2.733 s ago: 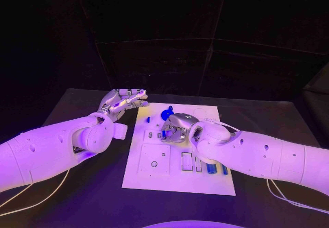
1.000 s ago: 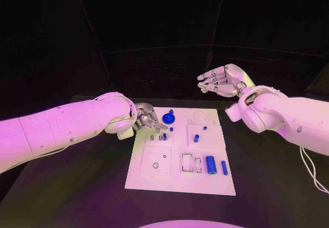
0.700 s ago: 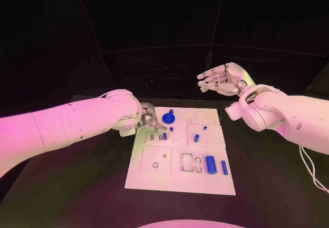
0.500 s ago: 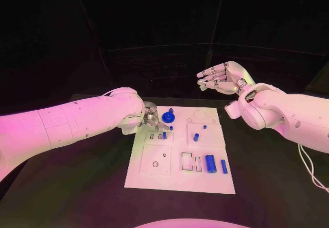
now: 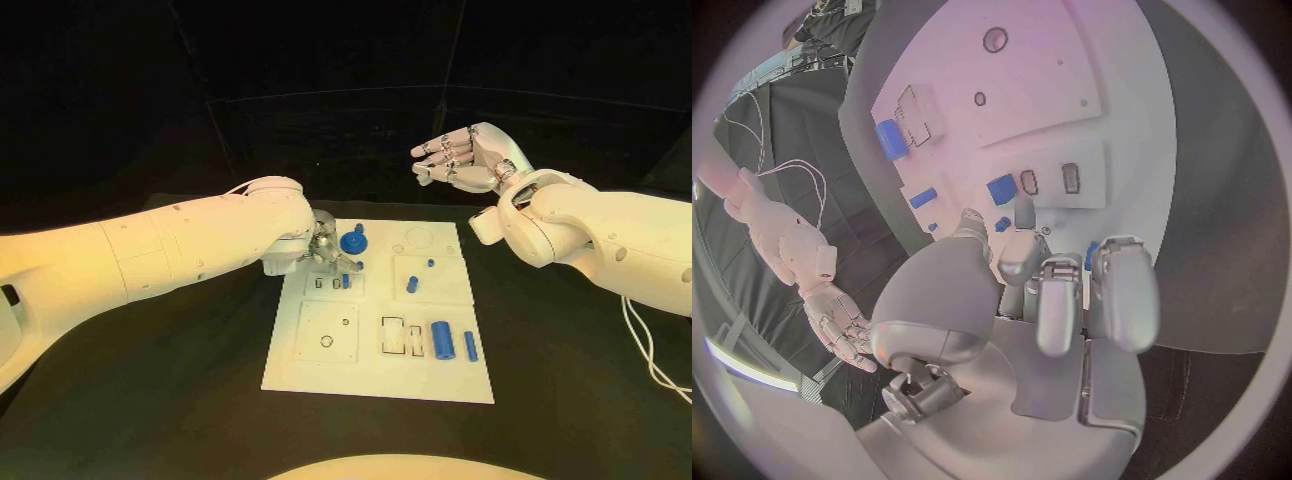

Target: Assemble the parts on the task board

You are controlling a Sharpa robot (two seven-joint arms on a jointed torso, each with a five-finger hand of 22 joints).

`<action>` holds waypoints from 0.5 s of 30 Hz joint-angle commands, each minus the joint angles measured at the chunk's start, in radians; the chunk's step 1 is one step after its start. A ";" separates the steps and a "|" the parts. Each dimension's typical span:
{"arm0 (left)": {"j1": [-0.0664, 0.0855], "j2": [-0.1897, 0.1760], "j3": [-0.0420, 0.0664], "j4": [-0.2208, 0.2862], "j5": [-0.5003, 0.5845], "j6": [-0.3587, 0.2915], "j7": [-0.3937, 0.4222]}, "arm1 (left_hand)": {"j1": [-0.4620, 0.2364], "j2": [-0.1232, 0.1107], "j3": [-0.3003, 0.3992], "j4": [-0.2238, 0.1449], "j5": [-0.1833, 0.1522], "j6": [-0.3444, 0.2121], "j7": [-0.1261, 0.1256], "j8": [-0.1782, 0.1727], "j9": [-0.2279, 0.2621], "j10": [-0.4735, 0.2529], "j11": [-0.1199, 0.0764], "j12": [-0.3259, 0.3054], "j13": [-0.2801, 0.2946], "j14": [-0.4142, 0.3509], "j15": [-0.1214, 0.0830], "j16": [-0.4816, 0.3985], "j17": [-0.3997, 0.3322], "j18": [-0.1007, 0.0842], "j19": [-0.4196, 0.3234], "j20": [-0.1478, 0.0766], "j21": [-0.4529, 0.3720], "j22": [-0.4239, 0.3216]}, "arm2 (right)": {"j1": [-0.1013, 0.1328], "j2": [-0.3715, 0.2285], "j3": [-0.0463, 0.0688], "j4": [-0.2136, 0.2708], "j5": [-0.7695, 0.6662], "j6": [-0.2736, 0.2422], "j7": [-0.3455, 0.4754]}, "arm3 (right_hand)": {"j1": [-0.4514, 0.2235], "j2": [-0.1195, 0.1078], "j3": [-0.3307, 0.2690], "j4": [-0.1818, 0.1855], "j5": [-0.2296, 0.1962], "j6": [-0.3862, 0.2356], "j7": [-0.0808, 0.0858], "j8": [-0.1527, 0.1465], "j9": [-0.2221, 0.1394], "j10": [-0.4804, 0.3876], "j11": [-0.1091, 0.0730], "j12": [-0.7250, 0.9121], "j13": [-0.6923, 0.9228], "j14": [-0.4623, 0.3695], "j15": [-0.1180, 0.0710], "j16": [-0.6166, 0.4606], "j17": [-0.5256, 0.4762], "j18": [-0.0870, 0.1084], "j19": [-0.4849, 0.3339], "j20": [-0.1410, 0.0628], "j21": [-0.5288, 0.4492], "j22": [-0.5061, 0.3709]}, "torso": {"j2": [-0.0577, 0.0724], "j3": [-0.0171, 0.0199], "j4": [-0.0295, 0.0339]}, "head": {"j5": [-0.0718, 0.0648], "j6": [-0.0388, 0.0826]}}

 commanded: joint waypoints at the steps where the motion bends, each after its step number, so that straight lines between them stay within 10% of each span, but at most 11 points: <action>1: 0.002 0.008 0.000 -0.009 -0.010 0.045 -0.018 | -0.008 0.003 -0.008 -0.002 -0.003 -0.009 0.002 0.004 0.002 -0.005 0.001 -0.001 -0.001 0.107 -0.006 0.003 0.263 -0.017 0.021 -0.006 0.007 0.002 | 0.003 0.003 0.001 -0.002 0.006 0.016 0.003 | -0.005 -0.003 0.007 -0.002 0.006 -0.004 0.002 -0.004 -0.001 -0.002 0.003 -0.006 -0.001 -0.001 0.006 -0.005 -0.002 0.002 0.002 0.005 -0.007 -0.003 | -0.001 -0.0001 0.0016 | 0.000 -0.004; 15: 0.001 0.043 0.000 -0.046 -0.010 0.064 -0.014 | 0.015 0.013 -0.014 -0.008 -0.003 -0.019 0.003 0.012 0.016 -0.007 0.002 0.000 0.000 0.107 -0.005 0.003 0.263 -0.017 0.020 -0.005 0.009 0.006 | 0.003 0.013 0.001 -0.009 0.006 0.028 -0.004 | -0.006 -0.003 0.013 -0.007 0.013 -0.008 0.004 -0.005 -0.001 -0.006 0.006 -0.010 -0.001 -0.003 0.008 -0.012 -0.008 0.001 0.002 0.007 -0.016 -0.008 | -0.001 0.0000 0.0011 | 0.000 -0.011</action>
